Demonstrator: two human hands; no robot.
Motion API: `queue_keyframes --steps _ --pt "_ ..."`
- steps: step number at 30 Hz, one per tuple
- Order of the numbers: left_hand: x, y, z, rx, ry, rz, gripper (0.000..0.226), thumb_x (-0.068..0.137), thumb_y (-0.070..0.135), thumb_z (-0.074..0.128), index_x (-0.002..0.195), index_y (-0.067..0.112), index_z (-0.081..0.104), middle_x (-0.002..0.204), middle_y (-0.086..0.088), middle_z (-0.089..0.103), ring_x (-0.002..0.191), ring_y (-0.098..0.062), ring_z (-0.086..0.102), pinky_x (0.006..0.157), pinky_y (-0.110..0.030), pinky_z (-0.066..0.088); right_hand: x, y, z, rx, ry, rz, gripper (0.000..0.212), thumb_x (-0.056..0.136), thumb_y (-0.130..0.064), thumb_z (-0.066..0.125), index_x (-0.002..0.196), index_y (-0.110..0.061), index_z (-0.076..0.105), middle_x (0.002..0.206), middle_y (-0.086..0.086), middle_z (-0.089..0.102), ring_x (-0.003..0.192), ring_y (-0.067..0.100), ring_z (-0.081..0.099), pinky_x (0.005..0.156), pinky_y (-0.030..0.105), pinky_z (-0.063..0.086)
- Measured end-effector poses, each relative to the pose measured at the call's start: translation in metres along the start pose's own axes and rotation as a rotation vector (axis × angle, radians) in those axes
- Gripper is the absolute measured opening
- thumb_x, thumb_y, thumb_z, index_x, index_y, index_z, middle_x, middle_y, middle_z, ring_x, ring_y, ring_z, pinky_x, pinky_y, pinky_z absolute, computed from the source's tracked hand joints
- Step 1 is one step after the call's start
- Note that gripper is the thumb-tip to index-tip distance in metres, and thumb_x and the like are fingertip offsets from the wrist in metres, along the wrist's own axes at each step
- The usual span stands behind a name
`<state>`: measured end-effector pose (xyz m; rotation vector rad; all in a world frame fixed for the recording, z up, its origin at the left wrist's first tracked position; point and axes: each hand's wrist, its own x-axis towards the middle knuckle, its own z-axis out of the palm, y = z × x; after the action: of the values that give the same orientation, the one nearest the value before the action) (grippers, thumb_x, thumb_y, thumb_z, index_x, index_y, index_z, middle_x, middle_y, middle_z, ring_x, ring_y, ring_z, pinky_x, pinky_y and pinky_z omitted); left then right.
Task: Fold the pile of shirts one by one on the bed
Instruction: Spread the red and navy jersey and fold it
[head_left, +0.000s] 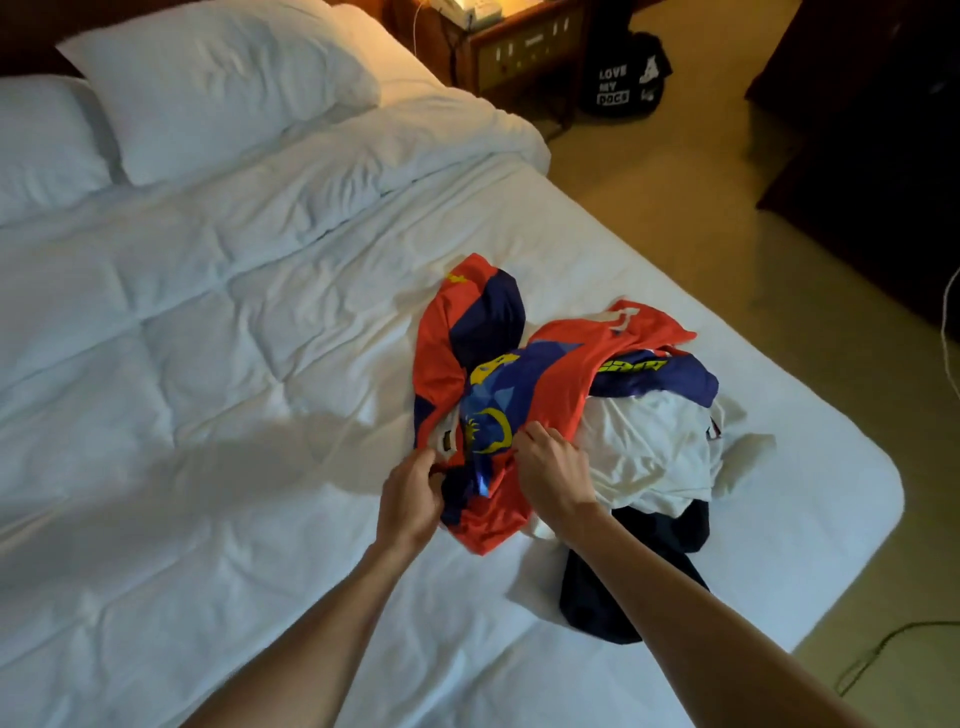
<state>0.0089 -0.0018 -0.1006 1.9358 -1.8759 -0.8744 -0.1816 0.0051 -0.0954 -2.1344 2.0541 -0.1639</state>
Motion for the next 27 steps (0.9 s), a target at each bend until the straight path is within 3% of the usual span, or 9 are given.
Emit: queue_keyframes --steps 4,8,10,12,16,19,22,25,27 --pt "-0.005 0.028 -0.071 -0.149 0.125 0.164 0.023 0.082 -0.006 0.062 0.096 0.011 0.068 0.09 0.002 0.071 0.083 -0.021 0.068 0.077 -0.029 0.05 -0.004 -0.019 -0.047 0.069 -0.114 0.074 0.02 0.094 -0.013 0.047 0.106 -0.015 0.062 0.108 0.004 0.061 0.096 0.034 0.066 0.068 0.042 0.049" --pt "-0.024 0.076 -0.162 -0.261 0.243 0.349 0.021 0.084 -0.002 0.057 0.094 0.012 0.068 0.081 0.009 0.068 0.075 -0.01 0.065 0.073 -0.024 0.05 -0.002 -0.062 -0.123 0.301 -0.095 -0.01 0.042 0.09 -0.037 0.062 0.129 -0.021 0.056 0.131 0.004 0.055 0.113 0.033 0.06 0.083 0.044 0.051" --pt "-0.042 0.101 -0.208 -0.317 0.282 0.404 0.02 0.088 -0.004 0.06 0.096 0.012 0.069 0.079 0.01 0.067 0.074 0.0 0.064 0.072 -0.017 0.05 -0.002 -0.095 -0.17 0.399 -0.084 -0.071 0.055 0.08 -0.048 0.073 0.123 -0.017 0.057 0.125 0.004 0.058 0.11 0.03 0.058 0.085 0.041 0.049" --pt "-0.063 0.124 -0.253 -0.365 0.334 0.423 0.016 0.089 -0.001 0.065 0.097 0.011 0.071 0.078 0.009 0.067 0.073 0.005 0.064 0.071 -0.01 0.047 -0.007 -0.13 -0.218 0.43 -0.001 -0.074 0.057 0.075 -0.057 0.075 0.105 -0.011 0.058 0.103 0.005 0.063 0.094 0.027 0.059 0.075 0.039 0.047" --pt "-0.113 0.155 -0.339 -0.365 0.503 0.53 0.01 0.085 0.01 0.075 0.094 0.013 0.076 0.084 0.007 0.073 0.074 0.0 0.064 0.066 -0.009 0.046 -0.027 -0.189 -0.314 0.493 0.253 -0.074 0.031 0.092 -0.037 0.064 0.078 -0.01 0.056 0.08 0.017 0.065 0.077 0.036 0.059 0.06 0.035 0.028" --pt "-0.158 0.161 -0.402 -0.352 0.607 0.638 0.01 0.085 0.016 0.077 0.094 0.012 0.075 0.086 0.01 0.071 0.076 0.001 0.064 0.065 -0.007 0.048 -0.054 -0.23 -0.383 0.505 0.393 -0.22 0.014 0.097 -0.019 0.057 0.096 -0.012 0.069 0.086 0.006 0.069 0.079 0.027 0.062 0.064 0.034 0.035" --pt "-0.195 0.152 -0.449 -0.448 0.63 0.645 0.008 0.085 0.019 0.076 0.092 0.017 0.072 0.087 0.014 0.07 0.083 -0.003 0.064 0.066 -0.015 0.052 -0.083 -0.276 -0.441 0.662 0.387 -0.303 0.023 0.097 -0.006 0.047 0.105 -0.014 0.067 0.092 -0.001 0.064 0.086 0.017 0.058 0.075 0.03 0.039" --pt "-0.218 0.126 -0.475 -0.558 0.495 0.528 0.036 0.073 0.022 0.079 0.105 0.026 0.061 0.105 0.015 0.065 0.095 -0.008 0.063 0.078 -0.025 0.052 -0.11 -0.321 -0.487 0.839 0.403 -0.357 0.024 0.093 -0.009 0.043 0.102 -0.019 0.063 0.093 0.0 0.065 0.09 0.016 0.06 0.083 0.036 0.046" --pt "-0.235 0.103 -0.49 -0.592 0.269 0.461 0.062 0.058 0.035 0.076 0.116 0.035 0.054 0.115 0.012 0.06 0.106 -0.013 0.061 0.089 -0.03 0.052 -0.134 -0.353 -0.513 0.93 0.434 -0.396 0.028 0.096 0.0 0.039 0.106 -0.012 0.062 0.089 -0.002 0.065 0.084 0.004 0.061 0.085 0.025 0.048"
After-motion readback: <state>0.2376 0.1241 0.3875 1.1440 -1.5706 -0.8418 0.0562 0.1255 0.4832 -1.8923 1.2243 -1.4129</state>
